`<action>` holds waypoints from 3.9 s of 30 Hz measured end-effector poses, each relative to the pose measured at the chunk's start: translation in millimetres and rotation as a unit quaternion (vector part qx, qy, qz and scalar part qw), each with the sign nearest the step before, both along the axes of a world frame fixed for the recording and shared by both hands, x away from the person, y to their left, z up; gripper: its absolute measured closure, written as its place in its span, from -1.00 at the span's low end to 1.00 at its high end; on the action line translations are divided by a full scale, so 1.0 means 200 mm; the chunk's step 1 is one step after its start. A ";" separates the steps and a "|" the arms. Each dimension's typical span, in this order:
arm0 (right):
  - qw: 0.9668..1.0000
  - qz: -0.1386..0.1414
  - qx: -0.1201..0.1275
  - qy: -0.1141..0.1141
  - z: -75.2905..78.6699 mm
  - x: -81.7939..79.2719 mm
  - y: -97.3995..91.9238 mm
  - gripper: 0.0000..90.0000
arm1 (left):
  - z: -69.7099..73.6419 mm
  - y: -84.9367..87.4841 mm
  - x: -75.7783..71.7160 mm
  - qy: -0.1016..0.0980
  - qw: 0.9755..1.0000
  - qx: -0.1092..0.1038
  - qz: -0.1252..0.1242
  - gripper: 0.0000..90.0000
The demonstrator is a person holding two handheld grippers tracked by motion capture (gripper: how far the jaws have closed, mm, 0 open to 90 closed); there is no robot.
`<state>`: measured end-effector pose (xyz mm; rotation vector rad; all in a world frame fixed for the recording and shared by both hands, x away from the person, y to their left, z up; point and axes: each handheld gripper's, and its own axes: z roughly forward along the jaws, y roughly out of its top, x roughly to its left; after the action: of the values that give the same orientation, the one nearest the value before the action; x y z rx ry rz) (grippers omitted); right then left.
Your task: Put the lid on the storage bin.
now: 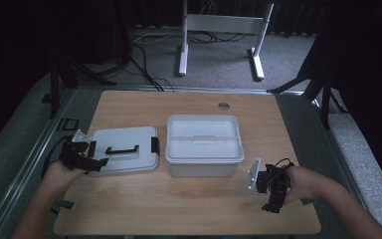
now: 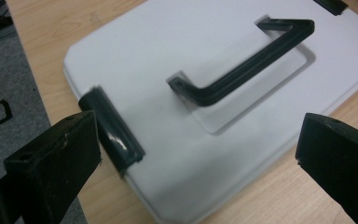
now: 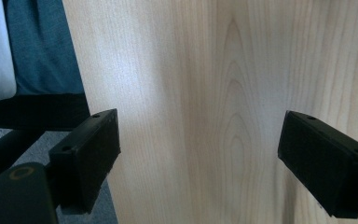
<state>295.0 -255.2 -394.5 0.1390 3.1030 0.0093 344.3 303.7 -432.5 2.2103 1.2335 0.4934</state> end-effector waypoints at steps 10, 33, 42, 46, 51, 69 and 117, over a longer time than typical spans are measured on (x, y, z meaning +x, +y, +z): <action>1.000 0.013 0.001 0.010 -0.02 -0.02 0.00 -0.72 | 0.06 -0.07 0.15 0.018 0.997 0.026 -0.071 -1.00; 1.000 0.011 -0.003 0.017 -0.03 -0.02 0.00 -0.72 | 0.08 -0.28 0.28 0.072 0.973 0.116 -0.187 -0.99; 1.000 0.009 -0.005 0.021 -0.04 -0.02 0.01 -0.72 | 0.07 -0.35 0.27 0.089 0.960 0.154 -0.216 -0.99; 1.000 0.011 -0.007 0.020 -0.04 -0.01 0.01 -0.72 | 0.05 -0.37 0.25 0.094 0.954 0.172 -0.226 -0.86; 1.000 0.015 -0.010 0.023 -0.05 -0.02 0.02 -0.72 | 0.03 -0.37 0.24 0.095 0.951 0.186 -0.228 -0.82; 0.999 0.012 -0.016 0.030 -0.07 -0.02 0.00 -0.72 | 0.00 -0.40 0.26 0.080 0.934 0.256 -0.235 0.30; 0.999 0.010 -0.010 0.030 -0.07 -0.03 -0.01 -0.72 | 0.65 -0.37 0.20 0.037 0.922 0.211 -0.322 0.88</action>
<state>289.4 -256.4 -408.8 0.1102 3.1634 -0.0268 384.5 229.3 -301.7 2.8350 0.3798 0.4276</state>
